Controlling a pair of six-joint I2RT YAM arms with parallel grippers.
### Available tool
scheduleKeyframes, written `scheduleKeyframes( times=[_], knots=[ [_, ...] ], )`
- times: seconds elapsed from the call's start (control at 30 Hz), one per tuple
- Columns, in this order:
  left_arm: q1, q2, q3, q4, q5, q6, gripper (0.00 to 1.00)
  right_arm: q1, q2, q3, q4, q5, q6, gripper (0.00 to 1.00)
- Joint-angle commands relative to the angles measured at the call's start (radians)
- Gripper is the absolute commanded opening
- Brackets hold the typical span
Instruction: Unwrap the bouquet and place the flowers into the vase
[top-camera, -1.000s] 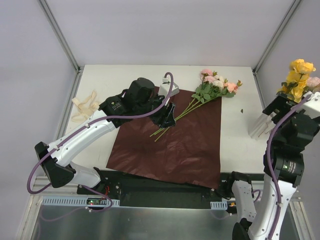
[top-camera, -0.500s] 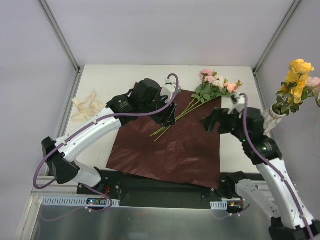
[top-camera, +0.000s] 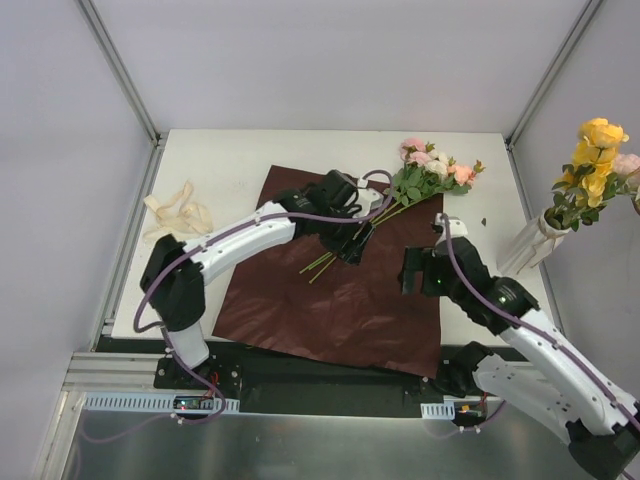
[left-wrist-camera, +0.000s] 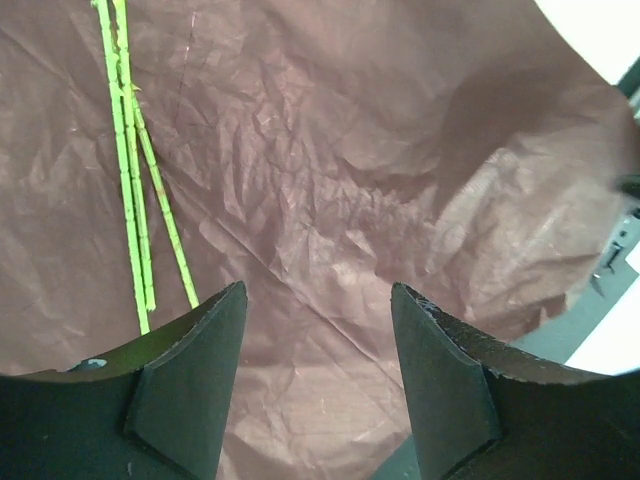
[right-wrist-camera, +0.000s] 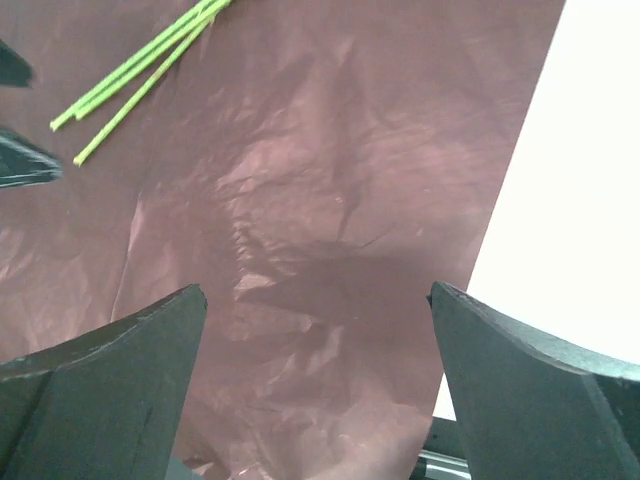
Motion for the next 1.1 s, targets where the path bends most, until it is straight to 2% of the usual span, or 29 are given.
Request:
scheduleKeyframes(
  times=[0.0, 0.1, 0.13, 0.23, 0.4, 0.6, 0.73, 0.77, 0.87, 1.07],
  knots=[
    [0.043, 0.152, 0.103, -0.018, 0.049, -0.009, 0.58, -0.008, -0.142, -0.047, -0.060, 0.207, 0.048, 0.96],
    [0.114, 0.259, 0.175, -0.027, 0.109, -0.058, 0.47, -0.039, -0.229, -0.100, -0.067, 0.242, 0.097, 0.97],
    [0.131, 0.284, 0.190, -0.027, 0.146, -0.070, 0.45, -0.057, -0.246, -0.112, -0.067, 0.229, 0.111, 0.97],
    [0.166, 0.362, 0.276, -0.030, 0.140, -0.097, 0.39, -0.073, -0.286, -0.155, -0.062, 0.173, 0.125, 0.97],
    [0.166, 0.503, 0.471, -0.032, 0.136, -0.086, 0.39, -0.073, -0.309, -0.172, -0.073, 0.104, 0.151, 0.97],
    [0.165, 0.655, 0.641, -0.047, 0.034, -0.043, 0.32, -0.073, -0.395, -0.129, -0.122, -0.020, 0.207, 0.97],
    [0.166, 0.721, 0.700, -0.055, -0.022, -0.028, 0.32, -0.073, -0.481, -0.080, -0.186, -0.036, 0.232, 0.97],
    [0.165, 0.732, 0.708, -0.061, -0.026, -0.029, 0.37, -0.073, -0.513, -0.058, -0.203, -0.023, 0.234, 0.97],
    [0.165, 0.761, 0.720, -0.069, -0.044, -0.031, 0.43, -0.074, -0.571, -0.032, -0.267, 0.029, 0.232, 0.97],
    [0.156, 0.789, 0.712, -0.078, -0.050, -0.028, 0.34, -0.073, -0.652, -0.028, -0.298, 0.063, 0.249, 0.97]
  ],
)
